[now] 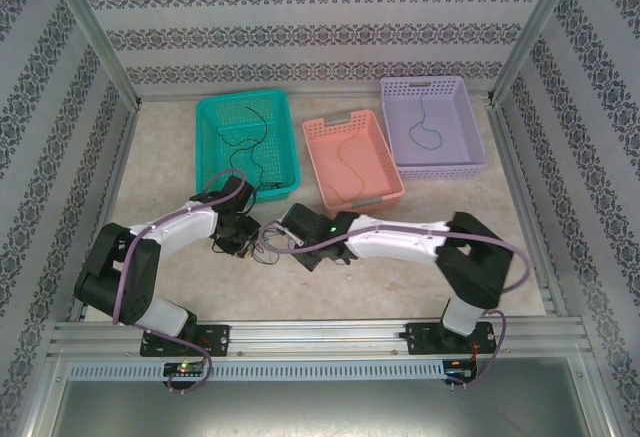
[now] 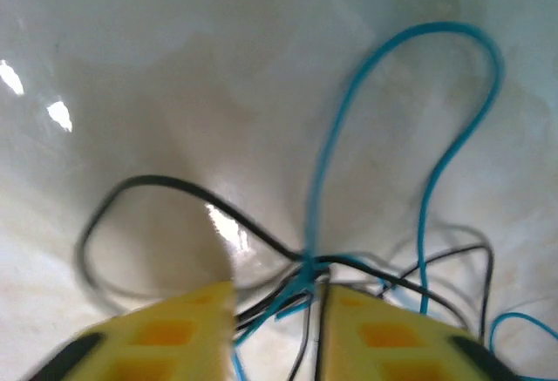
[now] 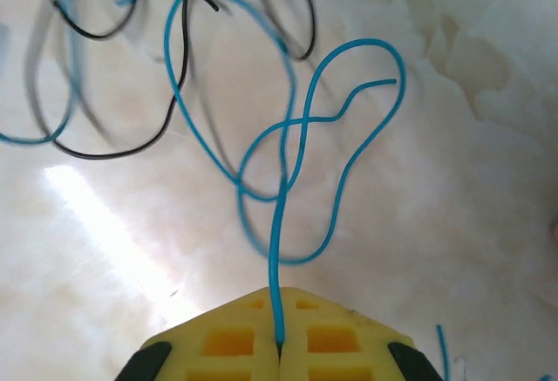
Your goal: Untangle the cables
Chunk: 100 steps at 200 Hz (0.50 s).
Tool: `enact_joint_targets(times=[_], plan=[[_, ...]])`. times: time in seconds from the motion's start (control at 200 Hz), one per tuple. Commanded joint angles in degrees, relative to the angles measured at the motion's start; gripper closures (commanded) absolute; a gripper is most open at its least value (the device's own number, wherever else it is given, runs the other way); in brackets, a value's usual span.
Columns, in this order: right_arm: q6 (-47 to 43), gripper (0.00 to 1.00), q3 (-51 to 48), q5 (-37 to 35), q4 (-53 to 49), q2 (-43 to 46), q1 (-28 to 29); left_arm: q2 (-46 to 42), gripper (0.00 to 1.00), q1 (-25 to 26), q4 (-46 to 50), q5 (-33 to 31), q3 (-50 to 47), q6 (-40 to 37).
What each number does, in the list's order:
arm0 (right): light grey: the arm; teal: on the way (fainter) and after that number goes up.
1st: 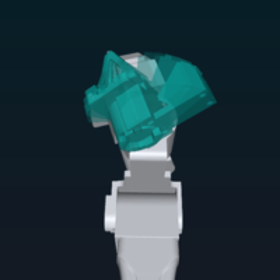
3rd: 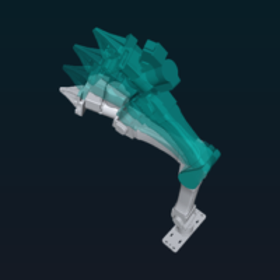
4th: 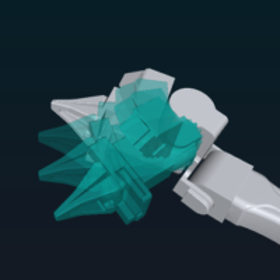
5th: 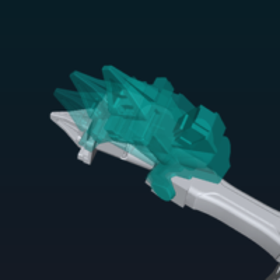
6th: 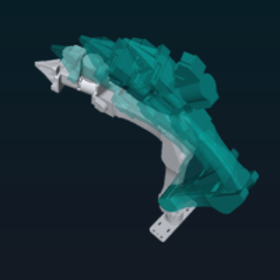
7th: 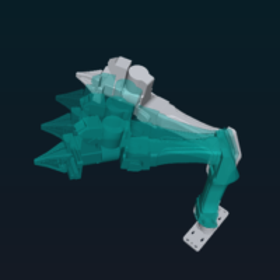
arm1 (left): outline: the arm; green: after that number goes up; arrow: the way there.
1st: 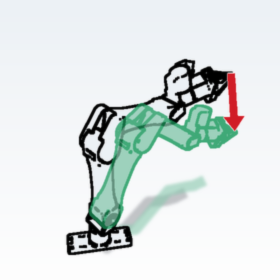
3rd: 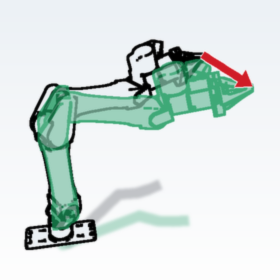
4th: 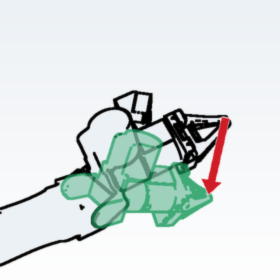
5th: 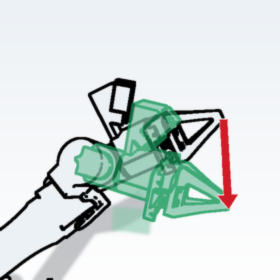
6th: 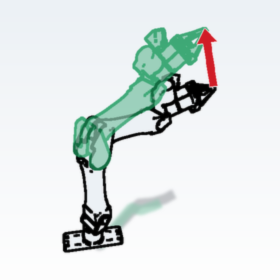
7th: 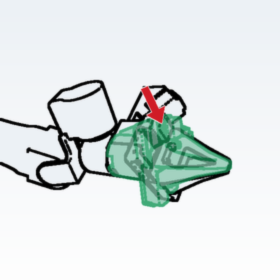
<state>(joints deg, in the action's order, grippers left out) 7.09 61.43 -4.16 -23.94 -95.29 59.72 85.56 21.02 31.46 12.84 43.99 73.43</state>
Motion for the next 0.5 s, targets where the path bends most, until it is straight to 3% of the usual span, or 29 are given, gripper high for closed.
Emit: enact_joint_targets(times=[0.0, 0.06, 0.495], plan=[[-0.2, 1.00, -2.4, 7.4, -1.0, 6.3, -2.2, 0.3, 0.90, 0.4, 2.6, -5.7, -1.4, 0.1], [0.0, 1.00, -3.9, 10.0, -2.0, 9.4, -4.1, -0.2, 1.00, 0.4, 3.6, -7.2, -2.2, 0.2], [2.7, 1.00, -4.6, 21.6, -4.2, 30.5, -28.6, -3.7, 1.00, 0.3, 8.0, -12.1, -3.6, -0.2]])
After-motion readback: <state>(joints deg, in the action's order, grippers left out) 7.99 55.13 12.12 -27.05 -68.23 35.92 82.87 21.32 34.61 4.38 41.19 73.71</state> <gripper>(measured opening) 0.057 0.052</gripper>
